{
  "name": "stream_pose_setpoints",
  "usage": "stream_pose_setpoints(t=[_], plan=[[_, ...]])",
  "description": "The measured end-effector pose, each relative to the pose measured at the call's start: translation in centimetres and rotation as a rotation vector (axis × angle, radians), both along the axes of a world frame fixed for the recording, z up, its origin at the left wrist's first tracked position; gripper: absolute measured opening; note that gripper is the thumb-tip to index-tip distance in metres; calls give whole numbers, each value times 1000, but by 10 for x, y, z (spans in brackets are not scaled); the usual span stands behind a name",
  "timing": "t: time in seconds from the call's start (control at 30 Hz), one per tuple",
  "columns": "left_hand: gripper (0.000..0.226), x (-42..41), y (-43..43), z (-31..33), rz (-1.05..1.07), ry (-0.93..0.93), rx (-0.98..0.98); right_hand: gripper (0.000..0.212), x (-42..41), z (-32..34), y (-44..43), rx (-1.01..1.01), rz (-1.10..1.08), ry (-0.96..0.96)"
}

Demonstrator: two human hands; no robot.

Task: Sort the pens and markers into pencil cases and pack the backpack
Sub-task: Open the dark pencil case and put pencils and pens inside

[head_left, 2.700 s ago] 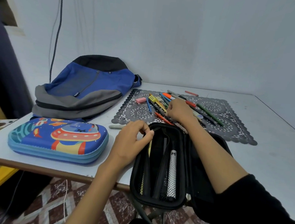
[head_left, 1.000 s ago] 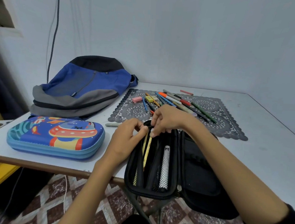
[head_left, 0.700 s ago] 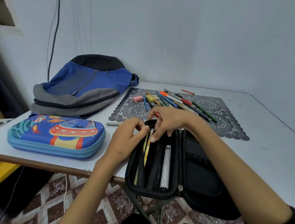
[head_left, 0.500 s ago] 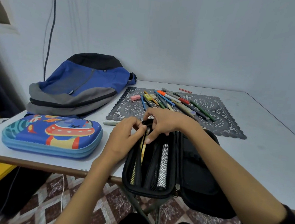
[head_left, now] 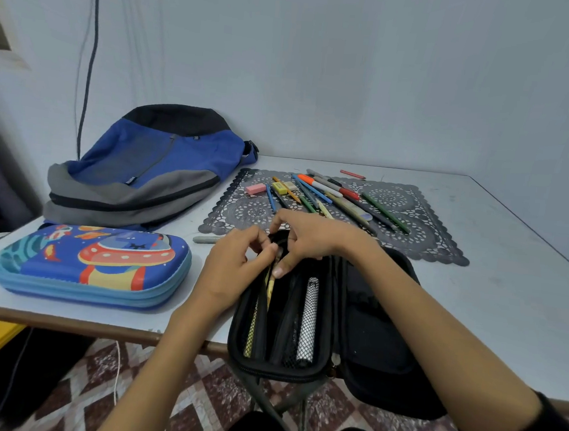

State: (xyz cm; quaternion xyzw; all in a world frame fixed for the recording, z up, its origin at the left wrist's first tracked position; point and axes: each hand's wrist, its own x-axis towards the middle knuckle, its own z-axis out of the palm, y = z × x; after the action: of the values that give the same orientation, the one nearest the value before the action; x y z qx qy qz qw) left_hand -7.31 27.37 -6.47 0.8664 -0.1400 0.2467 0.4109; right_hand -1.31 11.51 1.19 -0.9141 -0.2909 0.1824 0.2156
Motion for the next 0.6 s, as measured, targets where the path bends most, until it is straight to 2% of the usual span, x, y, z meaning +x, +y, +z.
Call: stream_pose_setpoints(t=[0.13, 0.27, 0.37, 0.43, 0.5, 0.6], plan=[[22, -1, 0, 1, 7, 11, -1, 72, 3, 2, -5, 56, 2, 118], [20, -2, 0, 1, 4, 17, -17, 59, 9, 21, -28, 275, -68, 238], [18, -4, 0, 1, 8, 27, -29, 37, 23, 24, -51, 437, -301, 106], [18, -4, 0, 1, 5, 32, -30, 19, 36, 15, -65, 466, -493, -52], [18, -5, 0, 2, 1, 31, -33, 14, 51, 2, -80, 346, -643, -212], [18, -5, 0, 3, 4, 29, -32, 18, 66, -19, -95, 176, -763, -299]])
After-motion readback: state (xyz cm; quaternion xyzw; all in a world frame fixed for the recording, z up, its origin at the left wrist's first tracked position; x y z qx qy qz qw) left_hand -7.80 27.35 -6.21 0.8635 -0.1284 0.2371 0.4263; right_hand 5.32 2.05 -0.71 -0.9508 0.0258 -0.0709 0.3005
